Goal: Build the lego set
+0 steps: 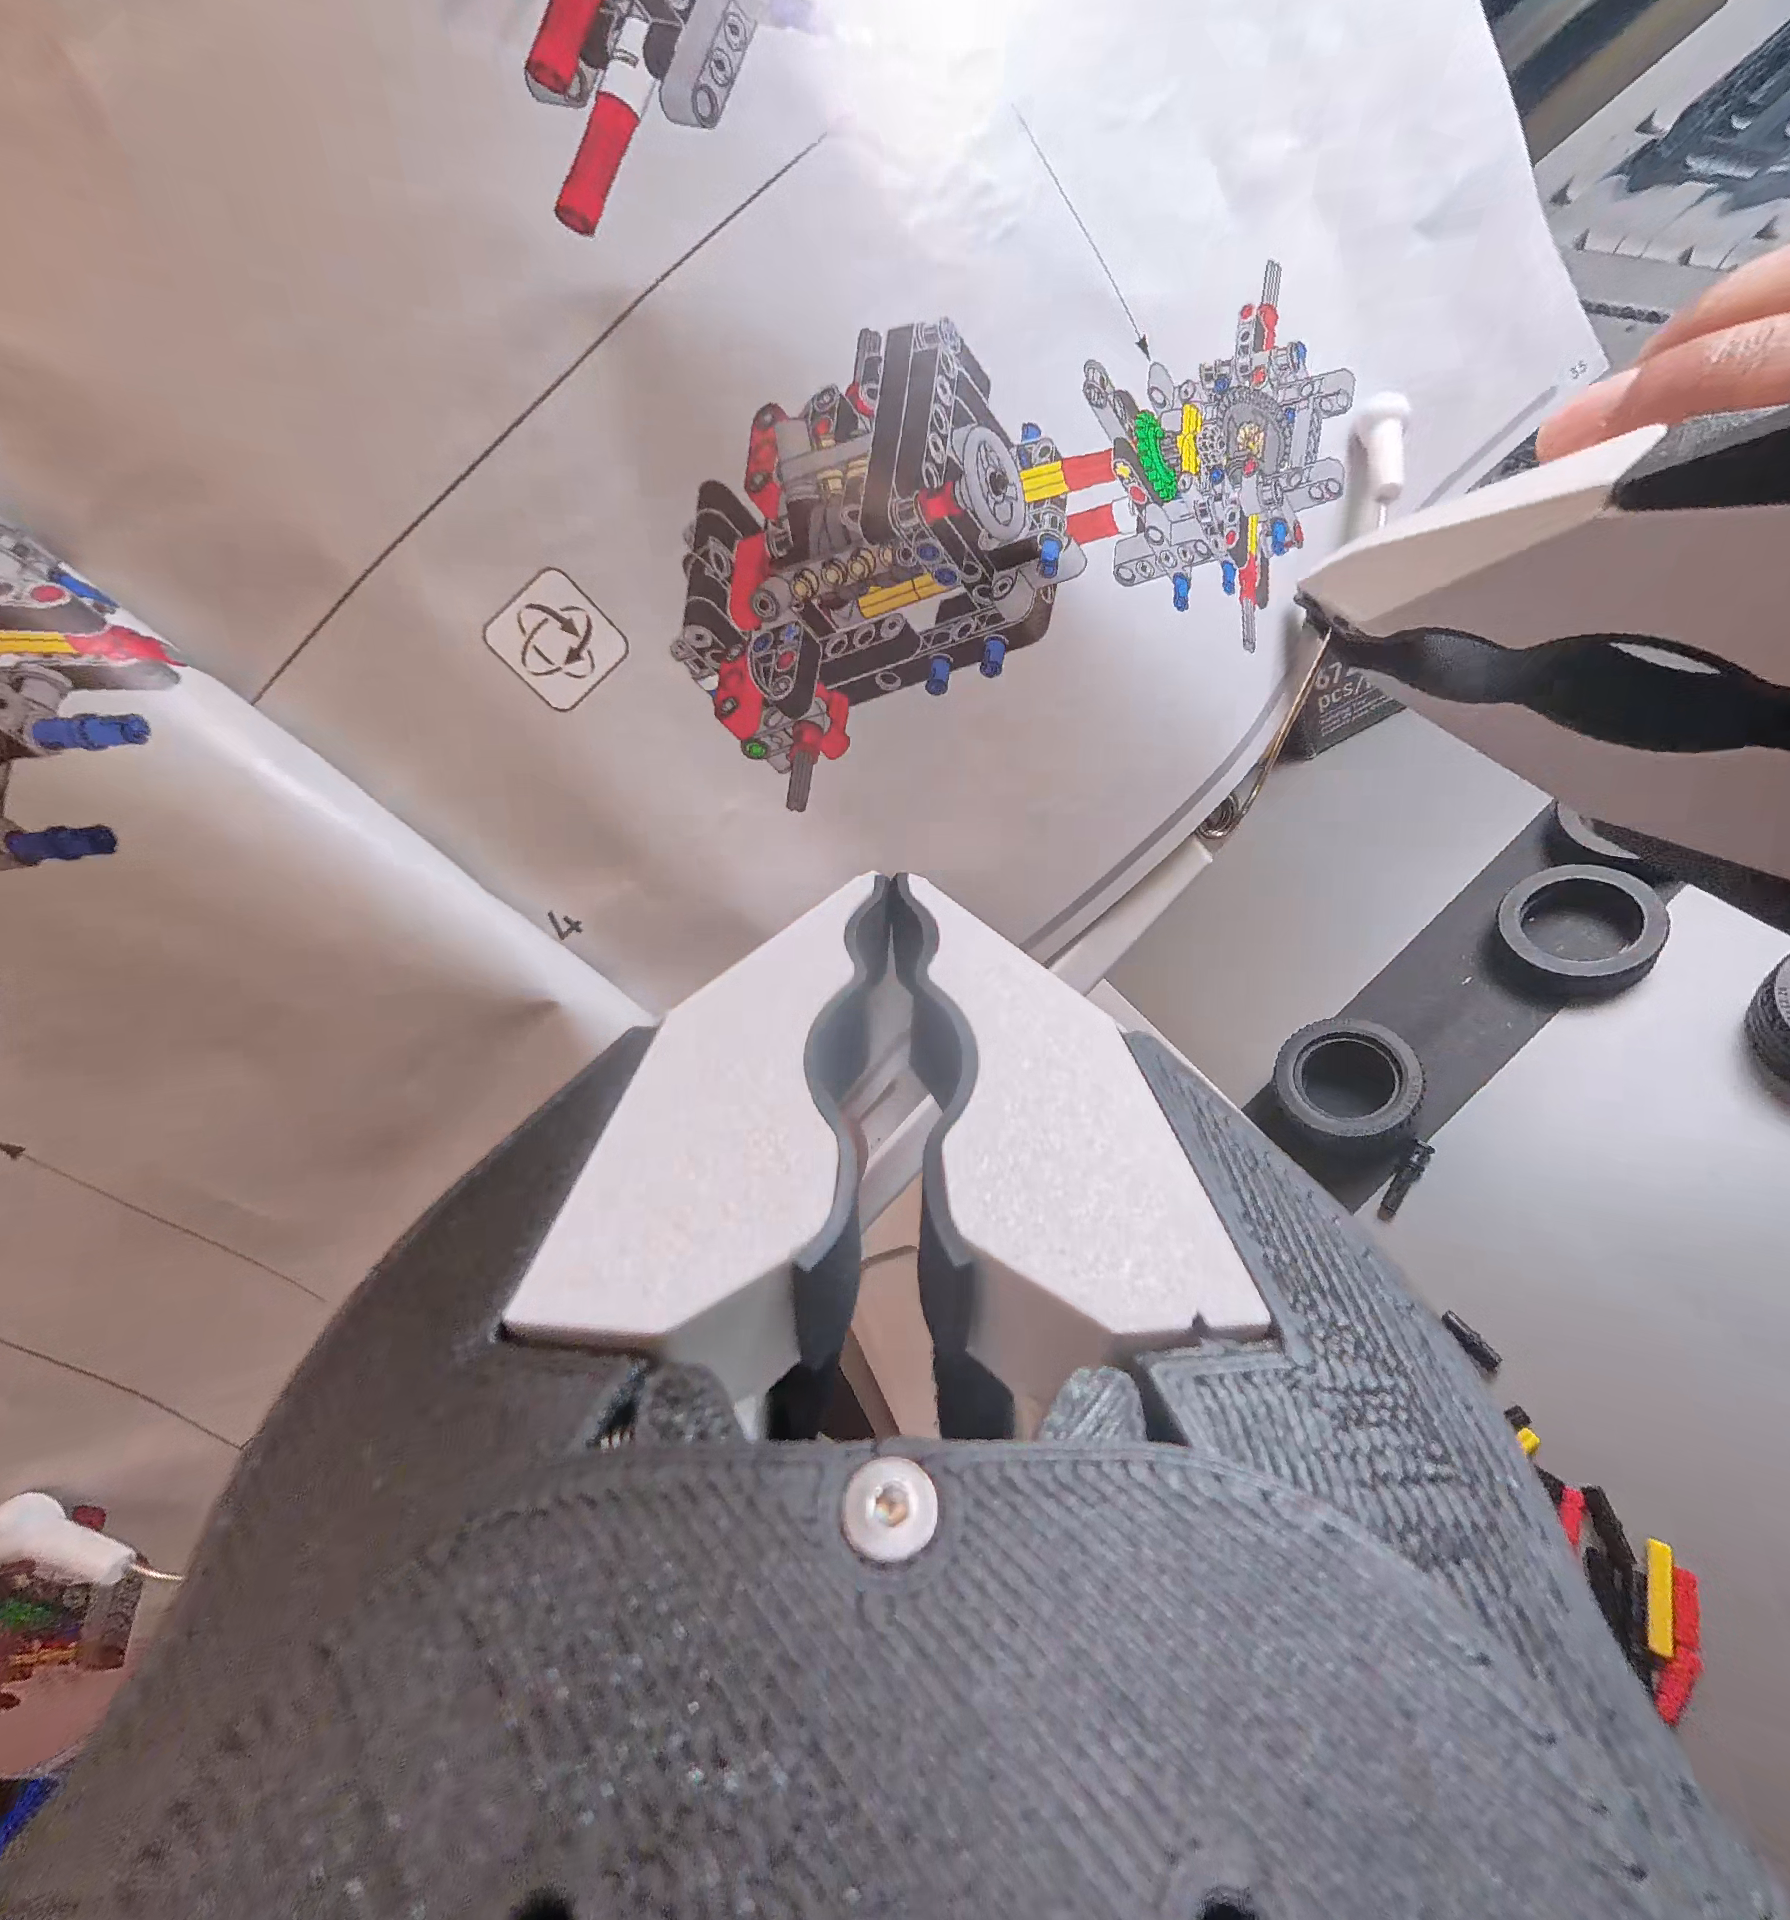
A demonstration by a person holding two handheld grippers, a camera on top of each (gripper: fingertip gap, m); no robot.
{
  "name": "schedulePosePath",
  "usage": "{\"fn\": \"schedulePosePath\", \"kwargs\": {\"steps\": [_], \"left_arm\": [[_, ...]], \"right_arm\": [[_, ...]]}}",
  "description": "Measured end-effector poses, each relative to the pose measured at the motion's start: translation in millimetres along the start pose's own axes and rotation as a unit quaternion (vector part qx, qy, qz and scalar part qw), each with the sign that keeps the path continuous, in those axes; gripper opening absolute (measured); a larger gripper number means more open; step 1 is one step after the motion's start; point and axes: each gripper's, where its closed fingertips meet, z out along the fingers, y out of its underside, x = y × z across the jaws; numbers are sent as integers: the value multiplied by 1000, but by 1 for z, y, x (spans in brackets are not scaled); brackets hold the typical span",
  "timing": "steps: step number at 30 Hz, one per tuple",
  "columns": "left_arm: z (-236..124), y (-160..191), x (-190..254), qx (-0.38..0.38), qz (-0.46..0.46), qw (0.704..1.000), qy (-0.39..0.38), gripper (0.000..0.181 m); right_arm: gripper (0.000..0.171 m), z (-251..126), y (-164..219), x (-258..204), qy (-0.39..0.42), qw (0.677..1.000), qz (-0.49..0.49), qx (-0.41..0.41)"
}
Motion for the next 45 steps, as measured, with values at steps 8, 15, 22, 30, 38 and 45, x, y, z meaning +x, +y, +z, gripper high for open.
{"fn": "schedulePosePath", "kwargs": {"steps": [8, 15, 22, 30, 38, 45], "left_arm": [[-6, 5, -1, 19, 2, 1000, 5, 0], [-50, -10, -16, 129, -113, 985, 7, 0], [-84, -18, -84, 219, -221, 949, -50, 1], [-74, -37, -90, 207, -208, 952, -83, 0], [-34, -9, -87, 144, -153, 972, -109, 26], [-29, -2, -97, 165, -112, 972, -121, 25]], "right_arm": [[21, -13, 9, -6, -11, 996, 80, 28], [28, -81, -14, -8, -92, 907, 389, 133], [29, -152, -26, 18, -88, 750, 615, 225], [29, -195, -56, 75, -49, 709, 643, 286], [26, -168, -68, 54, -83, 711, 647, 261], [25, -162, -52, 50, -78, 709, 654, 252]]}}
